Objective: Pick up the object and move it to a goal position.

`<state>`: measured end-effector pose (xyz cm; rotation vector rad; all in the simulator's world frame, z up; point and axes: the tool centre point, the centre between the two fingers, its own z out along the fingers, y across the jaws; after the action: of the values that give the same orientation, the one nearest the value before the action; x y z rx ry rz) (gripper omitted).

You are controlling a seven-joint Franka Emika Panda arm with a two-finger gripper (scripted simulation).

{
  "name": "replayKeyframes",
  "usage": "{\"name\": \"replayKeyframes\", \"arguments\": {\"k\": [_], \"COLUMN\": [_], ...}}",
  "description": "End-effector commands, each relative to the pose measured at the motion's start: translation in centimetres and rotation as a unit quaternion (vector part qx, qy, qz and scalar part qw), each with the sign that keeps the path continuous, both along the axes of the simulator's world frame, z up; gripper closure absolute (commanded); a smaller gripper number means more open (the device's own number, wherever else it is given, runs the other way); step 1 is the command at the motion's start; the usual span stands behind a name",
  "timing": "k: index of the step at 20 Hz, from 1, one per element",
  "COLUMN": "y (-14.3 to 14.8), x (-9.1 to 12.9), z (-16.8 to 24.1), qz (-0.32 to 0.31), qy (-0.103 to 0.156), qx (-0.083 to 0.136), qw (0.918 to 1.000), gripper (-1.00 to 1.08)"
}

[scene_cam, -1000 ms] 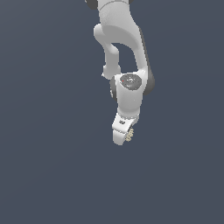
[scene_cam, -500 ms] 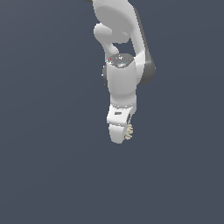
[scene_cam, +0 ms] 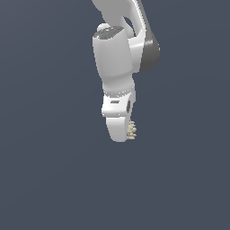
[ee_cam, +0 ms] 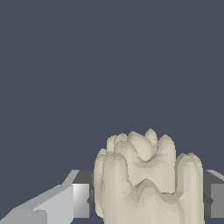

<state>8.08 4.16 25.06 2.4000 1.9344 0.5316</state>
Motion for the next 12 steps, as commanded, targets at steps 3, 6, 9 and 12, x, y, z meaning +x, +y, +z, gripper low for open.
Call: {"name": "replayKeyframes", "arguments": {"k": [3,6,9,12], "y": [-0.7,-1.1,-1.6,-2.2], "x": [0.7,1.2,1.6,1.9], "z": [3.2,5.4,7.6,9.9], "qz": [0.033,0.054,0.076,0.099], "qy": [-0.023,-0.039,-0.054,-0.07], "qx": [0.011,0.019,0.027,0.036], "qw": [0.9991,0.9976,0.9952,0.992], "gripper": [1.08,1.08,1.08,1.08]}}
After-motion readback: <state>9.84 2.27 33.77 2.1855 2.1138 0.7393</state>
